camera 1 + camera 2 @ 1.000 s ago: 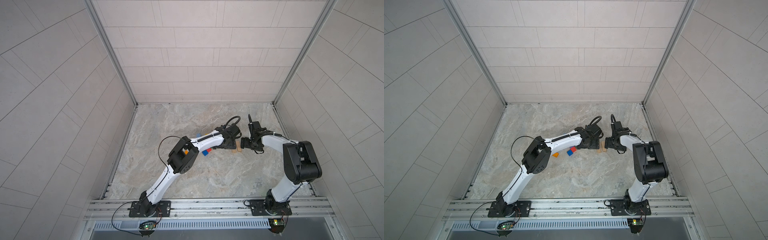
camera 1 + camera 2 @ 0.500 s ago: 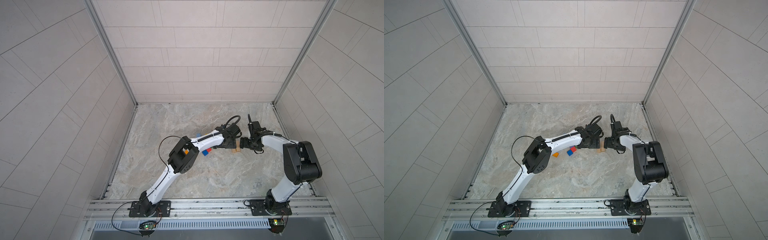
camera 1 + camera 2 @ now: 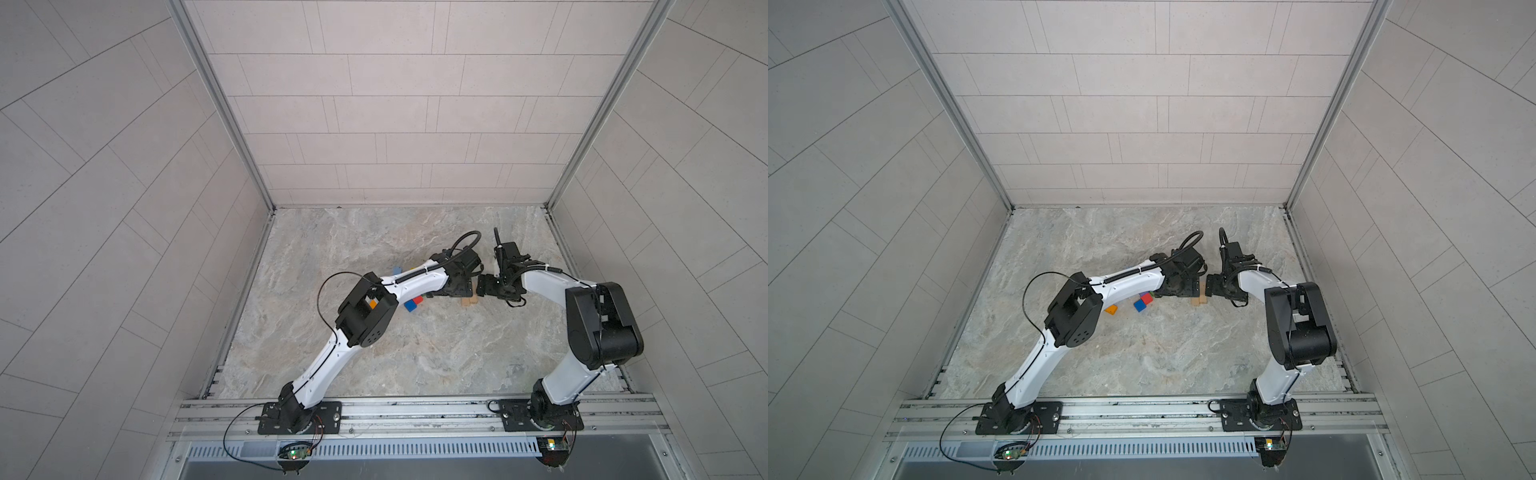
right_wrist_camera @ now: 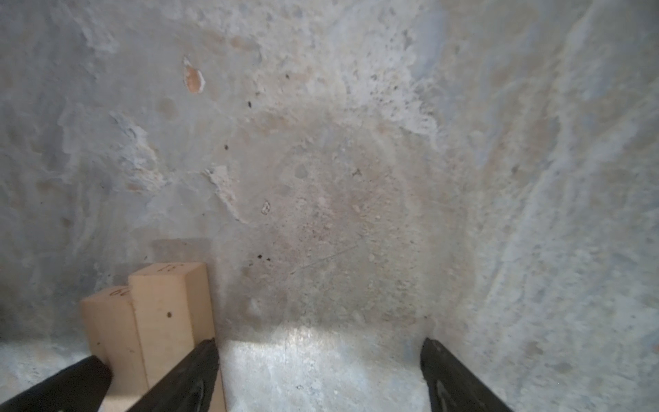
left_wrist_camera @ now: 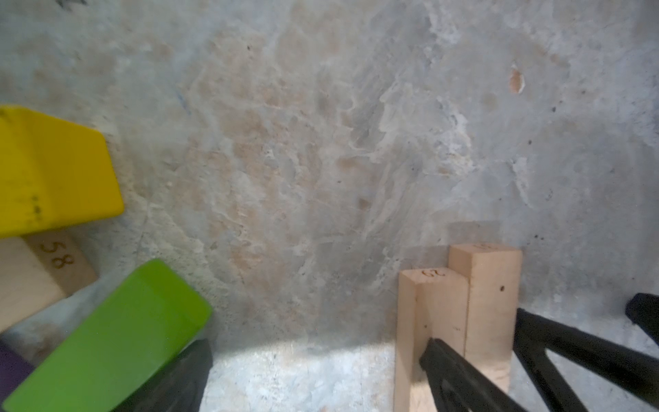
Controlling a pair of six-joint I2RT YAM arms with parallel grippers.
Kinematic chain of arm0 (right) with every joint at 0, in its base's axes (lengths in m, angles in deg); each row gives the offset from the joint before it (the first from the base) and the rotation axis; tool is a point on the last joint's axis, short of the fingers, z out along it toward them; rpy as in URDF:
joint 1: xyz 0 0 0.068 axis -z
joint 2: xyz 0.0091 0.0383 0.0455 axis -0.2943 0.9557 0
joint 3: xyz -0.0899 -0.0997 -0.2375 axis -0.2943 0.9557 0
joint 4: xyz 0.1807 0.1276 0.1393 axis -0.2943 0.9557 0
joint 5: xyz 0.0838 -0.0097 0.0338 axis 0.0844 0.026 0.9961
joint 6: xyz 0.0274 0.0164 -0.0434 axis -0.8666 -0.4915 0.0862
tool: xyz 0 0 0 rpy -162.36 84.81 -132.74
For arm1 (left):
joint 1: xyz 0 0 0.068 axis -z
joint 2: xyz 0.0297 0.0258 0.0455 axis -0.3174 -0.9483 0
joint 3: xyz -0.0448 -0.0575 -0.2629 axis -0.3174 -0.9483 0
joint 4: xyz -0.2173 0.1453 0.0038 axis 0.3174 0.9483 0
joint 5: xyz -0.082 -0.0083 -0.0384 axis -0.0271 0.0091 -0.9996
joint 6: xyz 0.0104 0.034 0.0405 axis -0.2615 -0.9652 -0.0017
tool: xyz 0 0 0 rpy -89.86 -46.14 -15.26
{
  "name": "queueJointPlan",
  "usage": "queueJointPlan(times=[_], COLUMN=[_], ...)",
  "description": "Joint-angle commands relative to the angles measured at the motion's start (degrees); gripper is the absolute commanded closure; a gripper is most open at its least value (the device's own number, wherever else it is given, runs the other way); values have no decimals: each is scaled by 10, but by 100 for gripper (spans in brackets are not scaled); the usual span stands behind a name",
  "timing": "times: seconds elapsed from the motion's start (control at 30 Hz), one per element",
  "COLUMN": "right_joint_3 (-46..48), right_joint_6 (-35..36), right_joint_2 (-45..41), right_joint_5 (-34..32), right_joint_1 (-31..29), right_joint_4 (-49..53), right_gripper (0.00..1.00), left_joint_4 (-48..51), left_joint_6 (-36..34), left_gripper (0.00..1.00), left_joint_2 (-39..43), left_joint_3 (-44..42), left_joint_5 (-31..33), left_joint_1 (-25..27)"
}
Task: Build the wood block tower
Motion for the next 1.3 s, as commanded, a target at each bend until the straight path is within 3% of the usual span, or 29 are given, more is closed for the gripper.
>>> queueJointPlan(times=[0.0,0.5,0.73,0.87,1.07,1.27], right_joint_3=[-4,0,38,51,58,70], right_joint_6=[-7,-12,-18,-21,-16,-24], right_joint_2=[-22,-122,-185,-204,-186,-164], right_joint_5=[-18,-26,1,-19,-41,-63], right_joint_1=[-4,0,-18,-39,-67,-87], right_joint_4=[27,105,125,135,132,112], right_gripper=[10,8,5,1,1,1], left_joint_4=[13,17,-4,-4,-15,-30], left_joint_6=[-5,-66,-104,-131,-155,-184], left_gripper=[0,0,0,0,0,0], left_joint_2=[-31,97,171,226,306,370], left_joint_3=[-3,-73,-146,-191,-284,-355], left_joint_5=[-20,-6,-47,-62,-140,-147], left_joint_1=[-1,-30,-38,-44,-79,-100])
